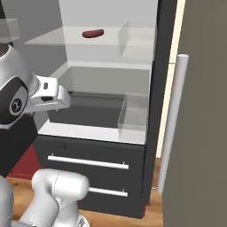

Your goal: Retrieve the sausage and cheese from the fridge and place them on the cutting board on the counter.

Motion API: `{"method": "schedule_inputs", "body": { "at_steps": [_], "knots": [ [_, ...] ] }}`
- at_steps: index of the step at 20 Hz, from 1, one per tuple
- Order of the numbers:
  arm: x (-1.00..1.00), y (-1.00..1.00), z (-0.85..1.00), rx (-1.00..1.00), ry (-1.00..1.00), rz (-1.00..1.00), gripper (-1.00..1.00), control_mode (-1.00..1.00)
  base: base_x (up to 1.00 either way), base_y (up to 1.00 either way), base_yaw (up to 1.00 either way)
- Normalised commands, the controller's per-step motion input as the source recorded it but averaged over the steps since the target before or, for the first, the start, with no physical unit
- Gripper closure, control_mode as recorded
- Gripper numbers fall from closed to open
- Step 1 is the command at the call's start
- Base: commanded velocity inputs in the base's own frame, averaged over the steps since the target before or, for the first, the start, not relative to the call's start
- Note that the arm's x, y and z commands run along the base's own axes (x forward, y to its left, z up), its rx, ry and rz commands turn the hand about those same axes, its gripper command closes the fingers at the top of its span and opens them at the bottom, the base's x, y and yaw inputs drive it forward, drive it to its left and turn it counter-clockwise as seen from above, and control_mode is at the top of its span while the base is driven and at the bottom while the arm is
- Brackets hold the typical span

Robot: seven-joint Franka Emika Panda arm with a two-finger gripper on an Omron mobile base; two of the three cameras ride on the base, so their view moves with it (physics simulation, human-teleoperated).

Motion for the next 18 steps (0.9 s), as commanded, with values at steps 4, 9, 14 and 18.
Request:
{"method": "schedule_inputs", "body": {
  "at_steps": [4,9,14,18],
  "knots": [
    [0.00,0.00,0.00,0.00,0.00,0.00,-1.00,1.00,0.98,-0.05,0.00],
    [0.00,0.00,0.00,0.00,0.00,0.00,-1.00,1.00,0.64,-0.05,0.00],
    [0.00,0.00,0.00,0.00,0.00,0.00,-1.00,1.00,0.41,-0.03,0.00],
    [0.00,0.00,0.00,0.00,0.00,0.00,-1.00,1.00,0.42,0.00,0.03]
  ]
}}
